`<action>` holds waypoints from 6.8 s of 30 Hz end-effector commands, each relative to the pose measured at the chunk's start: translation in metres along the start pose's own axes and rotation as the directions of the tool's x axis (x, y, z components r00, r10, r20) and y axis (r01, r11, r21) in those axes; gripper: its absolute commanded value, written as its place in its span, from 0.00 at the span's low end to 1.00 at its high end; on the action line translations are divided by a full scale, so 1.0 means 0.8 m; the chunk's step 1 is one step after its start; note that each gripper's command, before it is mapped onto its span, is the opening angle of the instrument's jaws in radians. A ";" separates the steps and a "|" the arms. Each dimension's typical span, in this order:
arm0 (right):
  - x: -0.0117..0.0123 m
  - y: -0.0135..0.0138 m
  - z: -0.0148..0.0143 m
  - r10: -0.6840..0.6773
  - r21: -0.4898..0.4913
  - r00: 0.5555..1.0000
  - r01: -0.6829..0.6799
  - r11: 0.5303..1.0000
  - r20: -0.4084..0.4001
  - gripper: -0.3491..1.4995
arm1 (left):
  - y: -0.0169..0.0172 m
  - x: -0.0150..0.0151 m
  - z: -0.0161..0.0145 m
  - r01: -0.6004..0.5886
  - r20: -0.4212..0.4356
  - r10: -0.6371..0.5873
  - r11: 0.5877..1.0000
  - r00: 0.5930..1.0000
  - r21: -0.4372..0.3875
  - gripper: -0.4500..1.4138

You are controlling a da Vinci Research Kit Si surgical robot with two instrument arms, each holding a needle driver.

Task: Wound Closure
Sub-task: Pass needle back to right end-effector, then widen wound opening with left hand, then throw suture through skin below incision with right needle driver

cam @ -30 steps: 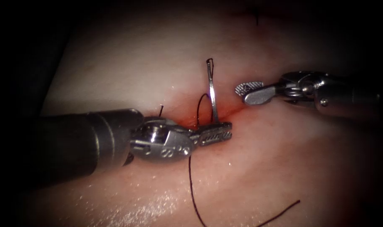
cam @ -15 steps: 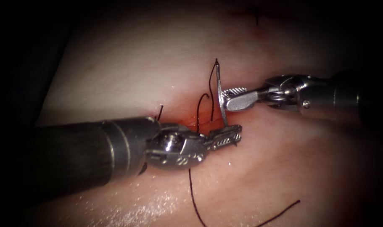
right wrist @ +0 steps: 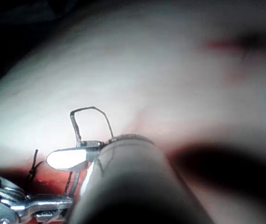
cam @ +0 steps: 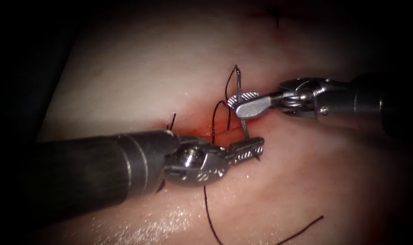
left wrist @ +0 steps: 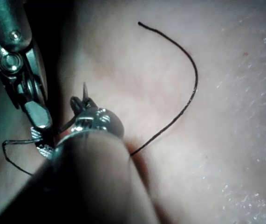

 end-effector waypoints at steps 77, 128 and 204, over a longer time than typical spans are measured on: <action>0.0002 0.0030 -0.0012 -0.551 0.195 0.820 0.572 0.797 -0.151 0.00 | 0.0024 -0.0179 0.0047 0.759 0.679 -0.483 0.628 0.553 -0.171 0.00; 0.0046 0.0096 0.0044 -0.913 -0.028 0.290 0.950 0.310 -0.287 0.00 | 0.0052 -0.0172 0.0047 0.845 0.784 -0.394 0.449 0.480 -0.291 0.68; 0.0023 0.0118 0.0031 -0.870 0.133 0.427 0.904 0.406 -0.245 0.00 | 0.0001 -0.0018 0.0002 0.797 0.552 -0.612 0.577 0.566 -0.179 0.23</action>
